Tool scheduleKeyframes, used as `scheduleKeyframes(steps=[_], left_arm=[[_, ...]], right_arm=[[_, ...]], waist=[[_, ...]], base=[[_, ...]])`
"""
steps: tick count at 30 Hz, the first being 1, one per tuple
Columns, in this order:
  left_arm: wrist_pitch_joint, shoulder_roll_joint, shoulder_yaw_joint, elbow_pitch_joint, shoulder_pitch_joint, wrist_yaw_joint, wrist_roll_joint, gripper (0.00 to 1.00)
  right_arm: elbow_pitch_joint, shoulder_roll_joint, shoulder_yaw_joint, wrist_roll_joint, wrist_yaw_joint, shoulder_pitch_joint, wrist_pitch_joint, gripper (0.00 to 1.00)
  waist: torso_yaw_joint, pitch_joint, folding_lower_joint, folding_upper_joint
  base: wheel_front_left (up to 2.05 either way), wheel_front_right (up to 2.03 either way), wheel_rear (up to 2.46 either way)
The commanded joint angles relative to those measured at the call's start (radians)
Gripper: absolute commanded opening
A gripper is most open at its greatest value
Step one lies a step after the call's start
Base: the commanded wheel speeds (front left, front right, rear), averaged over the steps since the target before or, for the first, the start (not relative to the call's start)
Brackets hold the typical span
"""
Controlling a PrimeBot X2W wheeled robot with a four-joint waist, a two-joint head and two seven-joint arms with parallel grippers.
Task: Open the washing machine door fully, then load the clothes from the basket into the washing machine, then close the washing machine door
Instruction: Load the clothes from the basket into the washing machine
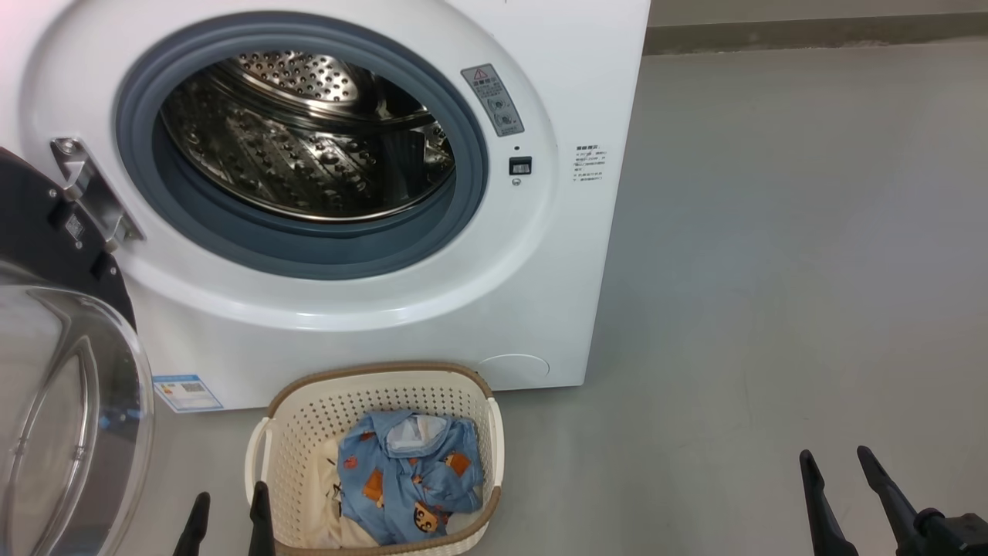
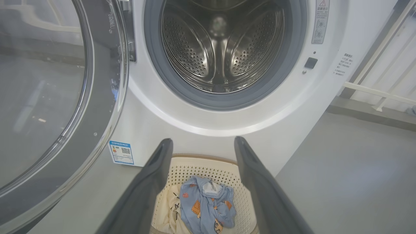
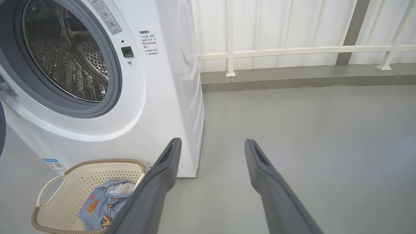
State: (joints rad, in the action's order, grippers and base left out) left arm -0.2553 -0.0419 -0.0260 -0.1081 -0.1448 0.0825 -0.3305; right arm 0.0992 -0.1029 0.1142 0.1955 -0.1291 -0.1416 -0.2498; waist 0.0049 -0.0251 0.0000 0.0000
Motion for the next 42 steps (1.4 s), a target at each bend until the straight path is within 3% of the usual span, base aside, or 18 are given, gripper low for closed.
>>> scheduleKeyframes(steps=[1, 24, 42], left_arm=[[-0.006, -0.008, 0.032, 0.027, 0.026, -0.004, 0.002, 1.00], [-0.006, -0.008, -0.018, -0.022, 0.097, 0.001, -0.003, 1.00], [-0.006, -0.009, -0.060, -0.334, 0.355, 0.011, -0.001, 1.00]], right_arm=[[-0.021, -0.020, -0.022, 0.009, -0.002, 0.038, -0.012, 1.00], [-0.022, -0.004, -0.053, 0.020, -0.002, 0.088, -0.012, 1.00], [-0.012, 0.028, -0.094, 0.051, -0.002, 0.207, -0.012, 1.00]], waist=[[0.000, -0.003, 0.0000, 0.0000], [-0.068, -0.119, 0.0000, 0.0000], [-0.186, -0.325, 0.0000, 0.0000]], base=[[0.00, 0.00, 0.00], [0.00, 0.00, 0.00], [0.00, 0.00, 0.00]])
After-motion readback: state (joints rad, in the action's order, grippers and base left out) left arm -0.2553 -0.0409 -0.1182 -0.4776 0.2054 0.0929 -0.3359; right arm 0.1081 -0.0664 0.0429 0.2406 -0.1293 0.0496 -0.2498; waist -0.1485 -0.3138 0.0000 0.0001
